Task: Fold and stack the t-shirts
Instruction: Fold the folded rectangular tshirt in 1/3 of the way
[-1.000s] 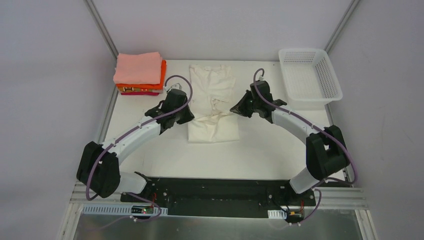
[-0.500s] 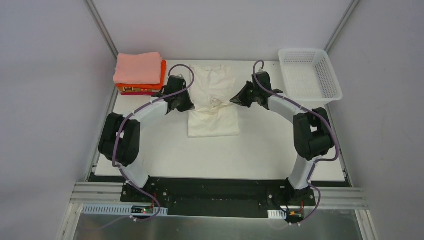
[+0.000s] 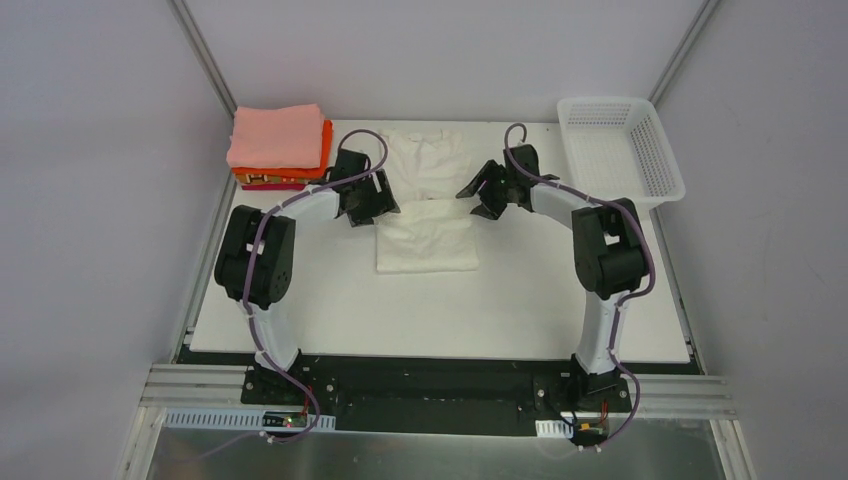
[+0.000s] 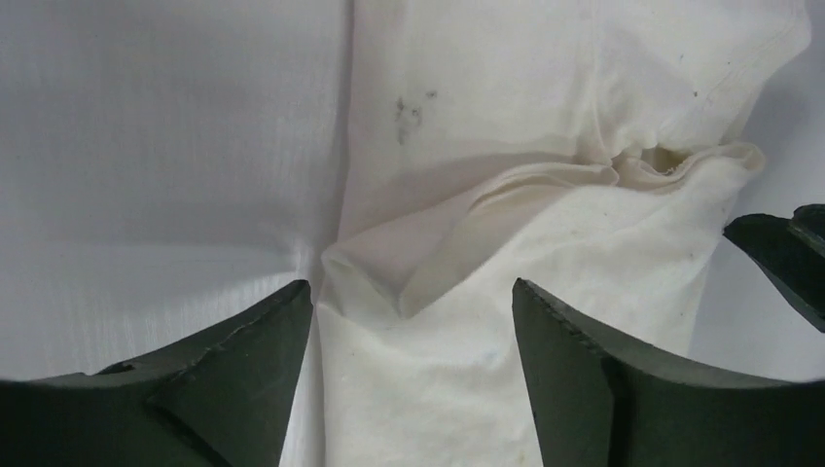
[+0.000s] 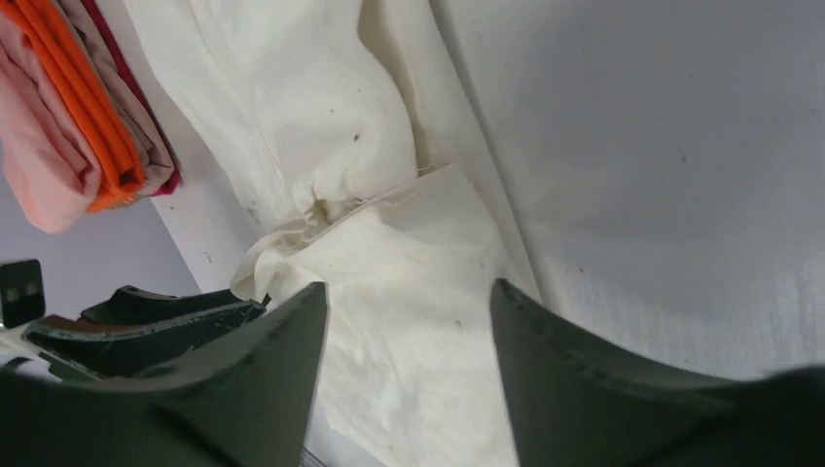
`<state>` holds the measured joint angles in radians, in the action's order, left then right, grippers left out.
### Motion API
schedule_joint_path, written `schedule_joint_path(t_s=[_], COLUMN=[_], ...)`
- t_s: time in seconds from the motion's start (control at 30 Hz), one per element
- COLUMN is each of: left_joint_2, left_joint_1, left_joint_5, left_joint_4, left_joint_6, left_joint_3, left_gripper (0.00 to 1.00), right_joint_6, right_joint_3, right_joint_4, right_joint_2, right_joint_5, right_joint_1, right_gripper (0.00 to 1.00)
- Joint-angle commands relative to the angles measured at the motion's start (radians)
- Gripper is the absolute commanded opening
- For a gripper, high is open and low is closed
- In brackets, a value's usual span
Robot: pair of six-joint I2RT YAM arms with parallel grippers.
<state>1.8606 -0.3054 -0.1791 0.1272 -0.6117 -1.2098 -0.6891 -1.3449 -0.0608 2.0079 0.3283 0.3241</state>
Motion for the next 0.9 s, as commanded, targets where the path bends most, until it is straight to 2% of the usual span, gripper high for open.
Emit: schedule_joint_path(t_s=[0.0, 0.03, 0.07, 0.17, 0.4, 0.47, 0.63, 0.87], left_joint_2=[-0.081, -0.102, -0.122, -0.191, -0.347, -0.356, -0.249, -0.055], left_joint_1=[0.012, 0.012, 0.012, 0.012, -0.001, -0.004, -0.005, -0.004], left_joint_5=[0.004, 0.005, 0.007, 0.021, -0.024, -0.087, -0.248, -0.302], left_joint_4=[-0.011, -0.010, -0.006, 0.015, 0.031, 0.008, -0.036, -0.017], left_joint_6=[0.003, 0.003, 0.002, -0.004, -0.039, -0.034, -0.028, -0.005], left_joint_3=[-0.042, -0.036, -0.027, 0.022, 0.183, 0.187, 0.117, -0.012], left_gripper=[0.87, 0.96, 0.99, 0.99, 0.99, 0.99, 0.99, 0.99], right_joint_6=[0.029, 0.034, 0.041, 0.065, 0.092, 0.090, 0.090, 0.095], right_joint_3=[-0.039, -0.024, -0.006, 0.060, 0.297, 0.354, 0.398, 0.375], right_joint_4=[-0.020, -0.026, -0.036, -0.076, -0.110, -0.100, -0.043, -0.037], right_joint_2=[-0.068, -0.089, -0.115, -0.198, -0.437, -0.485, -0.508, -0.499], right_joint_5=[-0.029, -0.041, -0.053, -0.092, -0.126, -0.089, 0.032, 0.050], right_joint_1=[-0.009, -0.008, -0.008, -0.007, 0.029, 0.054, 0.120, 0.151], right_gripper=[0.73, 0.81, 0.88, 0.99, 1.00, 1.00, 1.00, 1.00])
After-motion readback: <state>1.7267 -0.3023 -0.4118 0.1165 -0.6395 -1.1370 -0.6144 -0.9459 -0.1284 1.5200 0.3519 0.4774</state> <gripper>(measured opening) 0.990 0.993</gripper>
